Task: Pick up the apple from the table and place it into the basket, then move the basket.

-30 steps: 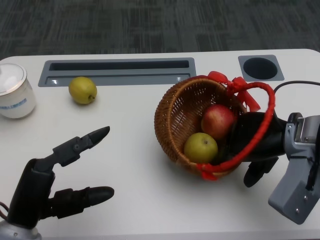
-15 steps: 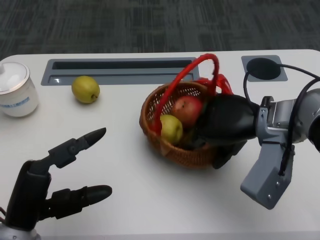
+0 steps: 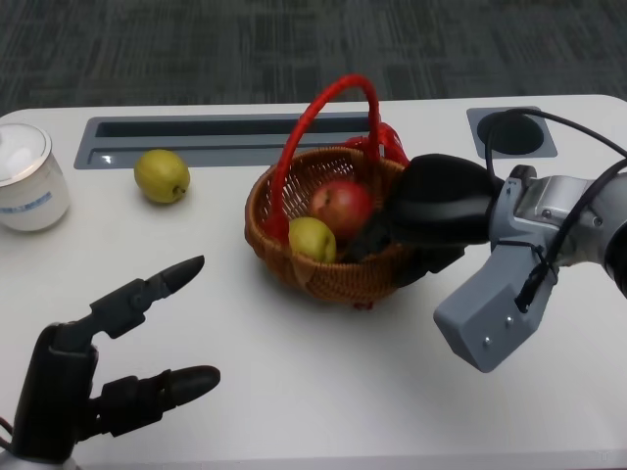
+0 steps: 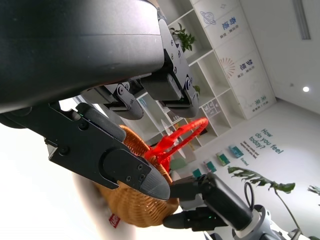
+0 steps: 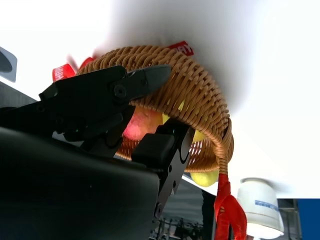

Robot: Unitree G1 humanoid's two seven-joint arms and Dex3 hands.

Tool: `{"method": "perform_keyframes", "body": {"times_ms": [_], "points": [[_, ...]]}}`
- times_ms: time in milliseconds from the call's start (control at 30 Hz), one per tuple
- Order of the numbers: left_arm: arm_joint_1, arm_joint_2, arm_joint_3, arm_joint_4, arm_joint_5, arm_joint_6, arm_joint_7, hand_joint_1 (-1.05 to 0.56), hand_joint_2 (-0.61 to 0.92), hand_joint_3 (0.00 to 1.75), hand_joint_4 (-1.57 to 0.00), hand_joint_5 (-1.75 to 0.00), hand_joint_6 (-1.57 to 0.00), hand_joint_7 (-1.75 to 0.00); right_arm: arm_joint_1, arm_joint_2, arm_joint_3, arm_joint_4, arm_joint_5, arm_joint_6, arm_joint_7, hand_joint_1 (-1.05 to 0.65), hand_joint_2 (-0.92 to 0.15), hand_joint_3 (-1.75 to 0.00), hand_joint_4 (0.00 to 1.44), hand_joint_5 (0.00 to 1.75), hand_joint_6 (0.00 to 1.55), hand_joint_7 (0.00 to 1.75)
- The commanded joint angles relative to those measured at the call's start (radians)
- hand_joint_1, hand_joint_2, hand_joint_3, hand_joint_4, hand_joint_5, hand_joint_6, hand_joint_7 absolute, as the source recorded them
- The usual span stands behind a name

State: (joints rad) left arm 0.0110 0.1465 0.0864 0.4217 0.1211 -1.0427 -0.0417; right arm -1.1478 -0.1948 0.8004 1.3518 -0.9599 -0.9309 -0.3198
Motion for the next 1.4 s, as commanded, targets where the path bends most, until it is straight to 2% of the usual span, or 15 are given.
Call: {"method": "perform_keyframes", "body": {"times_ms": [33, 133, 267, 567, 767, 867, 1133, 1400], "points": [[0.011, 0.010, 0.012, -0.008, -0.008, -0.007, 0.016, -0.51, 0.74, 0.00, -0.74, -0.01, -0.73, -0.01, 0.024, 0.000, -0.074, 0.003, 0.093, 0.010, 0.103, -0.19, -0.92, -0.05, 1.04, 0.04, 0.95, 0.03], [0.015, 0.010, 0.011, -0.017, -0.015, -0.001, 0.013, -0.51, 0.74, 0.00, -0.74, -0.01, -0.73, -0.01, 0.042, 0.001, -0.118, 0.000, 0.142, 0.027, 0.168, -0.17, -0.92, -0.06, 1.03, 0.03, 0.97, 0.03], [0.018, 0.010, 0.013, -0.024, -0.016, 0.004, 0.014, -0.52, 0.74, 0.00, -0.74, -0.01, -0.73, -0.01, 0.054, -0.001, -0.144, -0.007, 0.168, 0.049, 0.220, -0.16, -0.92, -0.08, 1.02, 0.02, 0.96, 0.02], [0.027, 0.010, 0.013, -0.050, -0.021, 0.020, 0.010, -0.51, 0.74, 0.00, -0.75, -0.01, -0.74, -0.01, 0.077, -0.006, -0.147, -0.014, 0.173, 0.060, 0.221, -0.17, -0.92, -0.05, 1.05, 0.02, 0.98, 0.01], [0.033, 0.012, 0.014, -0.066, -0.021, 0.029, 0.009, -0.52, 0.74, 0.00, -0.75, -0.01, -0.74, -0.01, 0.080, -0.009, -0.139, 0.001, 0.160, 0.155, 0.213, -0.15, -0.89, -0.01, 1.22, 0.10, 1.00, 0.01], [0.038, 0.013, 0.017, -0.075, -0.015, 0.030, 0.012, -0.52, 0.74, 0.00, -0.75, -0.01, -0.74, -0.01, 0.076, -0.013, -0.140, 0.009, 0.159, 0.211, 0.215, -0.15, -0.91, -0.02, 1.25, 0.12, 1.00, 0.01], [0.065, 0.012, 0.024, -0.111, -0.015, 0.031, 0.014, -0.53, 0.75, 0.00, -0.75, 0.00, -0.75, -0.01, 0.070, -0.025, -0.130, 0.023, 0.146, 0.357, 0.211, -0.20, -0.92, -0.06, 1.08, 0.02, 0.98, 0.00], [0.117, 0.012, 0.022, -0.171, -0.036, 0.041, 0.002, -0.51, 0.75, 0.00, -0.74, 0.00, -0.74, 0.00, 0.072, -0.047, -0.161, 0.038, 0.167, 0.485, 0.189, -0.16, -0.90, -0.02, 1.06, 0.01, 1.01, 0.01]]}}
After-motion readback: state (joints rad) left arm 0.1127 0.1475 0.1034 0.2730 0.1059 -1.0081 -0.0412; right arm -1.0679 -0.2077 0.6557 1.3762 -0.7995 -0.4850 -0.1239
